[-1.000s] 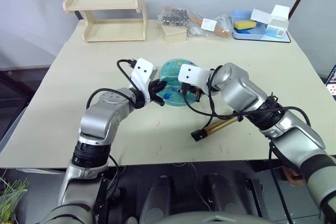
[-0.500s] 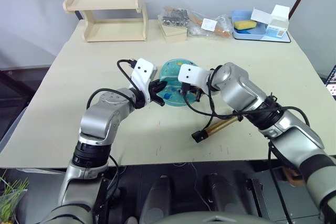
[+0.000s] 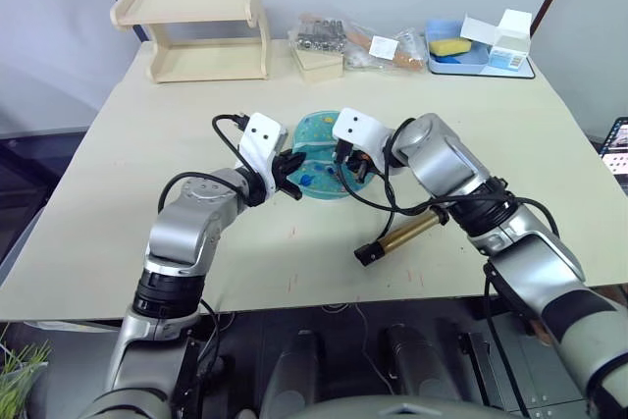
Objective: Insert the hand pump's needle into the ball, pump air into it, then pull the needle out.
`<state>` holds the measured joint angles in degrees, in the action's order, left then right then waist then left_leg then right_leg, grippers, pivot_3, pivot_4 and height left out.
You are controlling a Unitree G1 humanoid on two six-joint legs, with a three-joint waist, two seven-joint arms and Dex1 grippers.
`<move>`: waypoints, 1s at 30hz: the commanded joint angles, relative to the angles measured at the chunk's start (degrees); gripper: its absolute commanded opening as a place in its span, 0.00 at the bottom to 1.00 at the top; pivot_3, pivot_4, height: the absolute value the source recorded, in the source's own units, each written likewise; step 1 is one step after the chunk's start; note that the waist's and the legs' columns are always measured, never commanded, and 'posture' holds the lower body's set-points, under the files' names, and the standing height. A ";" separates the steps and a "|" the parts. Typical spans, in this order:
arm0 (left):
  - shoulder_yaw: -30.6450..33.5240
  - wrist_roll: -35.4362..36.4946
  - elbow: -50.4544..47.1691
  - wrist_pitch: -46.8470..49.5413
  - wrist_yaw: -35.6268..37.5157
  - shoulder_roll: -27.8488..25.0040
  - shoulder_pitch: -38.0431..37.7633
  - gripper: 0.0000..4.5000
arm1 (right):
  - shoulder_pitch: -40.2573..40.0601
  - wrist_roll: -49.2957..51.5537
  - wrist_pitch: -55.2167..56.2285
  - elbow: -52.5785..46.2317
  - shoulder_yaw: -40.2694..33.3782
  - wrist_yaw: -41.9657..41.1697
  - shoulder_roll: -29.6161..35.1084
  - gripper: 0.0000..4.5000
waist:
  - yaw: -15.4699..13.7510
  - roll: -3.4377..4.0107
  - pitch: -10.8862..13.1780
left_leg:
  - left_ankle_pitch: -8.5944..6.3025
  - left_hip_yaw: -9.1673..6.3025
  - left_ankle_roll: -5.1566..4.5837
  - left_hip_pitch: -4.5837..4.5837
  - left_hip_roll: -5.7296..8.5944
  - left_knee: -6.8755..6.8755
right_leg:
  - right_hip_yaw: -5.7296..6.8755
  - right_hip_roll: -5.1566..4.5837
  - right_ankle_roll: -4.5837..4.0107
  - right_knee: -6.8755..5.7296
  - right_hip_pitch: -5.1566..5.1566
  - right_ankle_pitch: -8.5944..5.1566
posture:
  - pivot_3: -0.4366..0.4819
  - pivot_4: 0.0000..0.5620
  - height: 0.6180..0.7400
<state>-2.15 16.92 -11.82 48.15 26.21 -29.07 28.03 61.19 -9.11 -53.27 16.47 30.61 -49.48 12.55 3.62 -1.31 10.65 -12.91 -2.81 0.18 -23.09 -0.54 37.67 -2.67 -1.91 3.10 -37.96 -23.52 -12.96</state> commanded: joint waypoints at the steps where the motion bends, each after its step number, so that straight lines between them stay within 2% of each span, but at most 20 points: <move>1: -2.64 -0.46 2.36 0.07 1.91 0.44 -0.86 0.00 | 1.49 1.30 2.93 -0.03 1.58 -1.37 -3.08 0.07 | 0.05 -0.01 -0.01 | 0.00 0.01 0.00 0.12 0.01 -0.11 | -0.05 0.00 0.08 0.01 0.06 -0.05 | 0.48 0.27 1.00; 11: -3.67 -1.27 3.55 -1.65 4.98 0.52 -0.60 0.00 | 5.23 -2.59 9.93 5.26 5.43 -3.37 -4.70 0.07 | 0.42 0.04 -0.08 | 0.01 -0.04 0.01 0.34 -0.01 -0.28 | -0.20 0.17 0.12 -0.01 0.07 -0.08 | 0.48 0.27 1.00; 19: -4.15 -1.97 3.50 -2.04 6.36 0.71 -1.29 0.00 | 7.77 -0.83 10.07 6.60 2.03 -5.49 -7.91 0.07 | 0.52 0.05 -0.08 | 0.01 -0.05 0.01 0.37 -0.06 -0.35 | -0.27 0.25 0.11 -0.01 0.03 -0.07 | 0.48 0.27 1.00; 30: -4.38 -2.80 4.66 -2.99 7.72 0.95 -1.34 0.00 | 8.38 -2.55 12.84 12.42 1.53 -4.82 -10.80 0.07 | 0.64 0.07 -0.18 | 0.00 -0.05 0.01 0.43 -0.08 -0.40 | -0.34 0.33 0.09 -0.01 0.00 -0.06 | 0.48 0.27 1.00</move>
<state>-1.50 13.08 -8.72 44.44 30.86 -29.88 27.93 67.59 -13.64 -44.64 29.79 31.66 -54.47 7.19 4.26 -1.24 10.47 -12.91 -2.87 0.19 -22.64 -0.62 37.25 -3.03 -1.56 3.19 -37.97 -23.52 -13.02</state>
